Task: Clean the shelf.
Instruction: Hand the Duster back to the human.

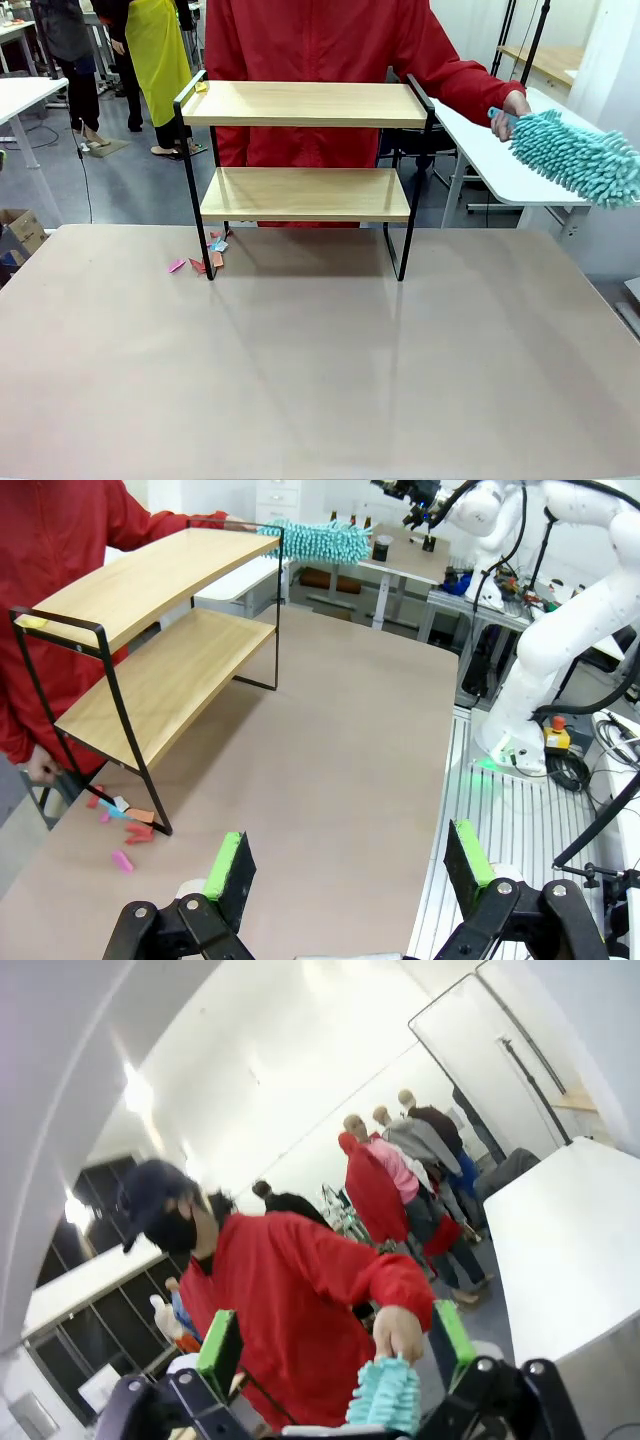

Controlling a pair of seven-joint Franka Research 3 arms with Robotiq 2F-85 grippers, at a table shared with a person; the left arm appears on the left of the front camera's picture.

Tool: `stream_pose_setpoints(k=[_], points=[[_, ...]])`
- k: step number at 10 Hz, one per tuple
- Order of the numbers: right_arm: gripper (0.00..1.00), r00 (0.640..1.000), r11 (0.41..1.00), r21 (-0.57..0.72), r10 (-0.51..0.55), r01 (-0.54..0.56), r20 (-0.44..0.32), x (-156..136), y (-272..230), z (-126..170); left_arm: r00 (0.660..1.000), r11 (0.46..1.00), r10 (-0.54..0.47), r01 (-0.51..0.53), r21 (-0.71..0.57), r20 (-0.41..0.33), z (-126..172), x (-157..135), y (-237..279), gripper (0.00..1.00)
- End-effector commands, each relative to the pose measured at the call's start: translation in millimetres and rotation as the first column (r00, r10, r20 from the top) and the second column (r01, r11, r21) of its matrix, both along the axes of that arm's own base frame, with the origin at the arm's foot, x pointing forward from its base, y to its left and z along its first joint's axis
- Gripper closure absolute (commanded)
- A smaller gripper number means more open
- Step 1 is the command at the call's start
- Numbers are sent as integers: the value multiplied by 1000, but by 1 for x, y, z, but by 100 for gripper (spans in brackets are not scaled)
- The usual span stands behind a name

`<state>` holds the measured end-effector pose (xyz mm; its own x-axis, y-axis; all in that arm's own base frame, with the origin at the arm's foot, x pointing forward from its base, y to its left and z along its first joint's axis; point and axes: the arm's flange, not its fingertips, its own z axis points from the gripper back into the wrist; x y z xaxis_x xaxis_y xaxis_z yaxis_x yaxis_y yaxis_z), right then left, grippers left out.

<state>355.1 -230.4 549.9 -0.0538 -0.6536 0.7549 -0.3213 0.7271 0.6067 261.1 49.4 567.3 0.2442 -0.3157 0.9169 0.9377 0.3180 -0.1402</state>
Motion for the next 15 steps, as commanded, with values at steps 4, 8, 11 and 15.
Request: stream_pose_setpoints(k=[4, 8, 11, 15], points=[[0, 1000, 999, 49, -4, 4, 8, -4, -14, 1, 1000, 1000, -6, 6, -17, 23, 1, 2, -2, 0], [0, 1000, 999, 49, -4, 4, 8, -4, -14, 1, 1000, 1000, -6, 6, -17, 23, 1, 2, -2, 0], [0, 1000, 999, 49, -4, 4, 8, -4, -14, 1, 1000, 1000, -6, 6, -17, 23, 1, 2, -2, 0], [0, 1000, 999, 49, -4, 4, 8, -4, -14, 1, 1000, 1000, -6, 6, -17, 23, 1, 2, -2, 0]])
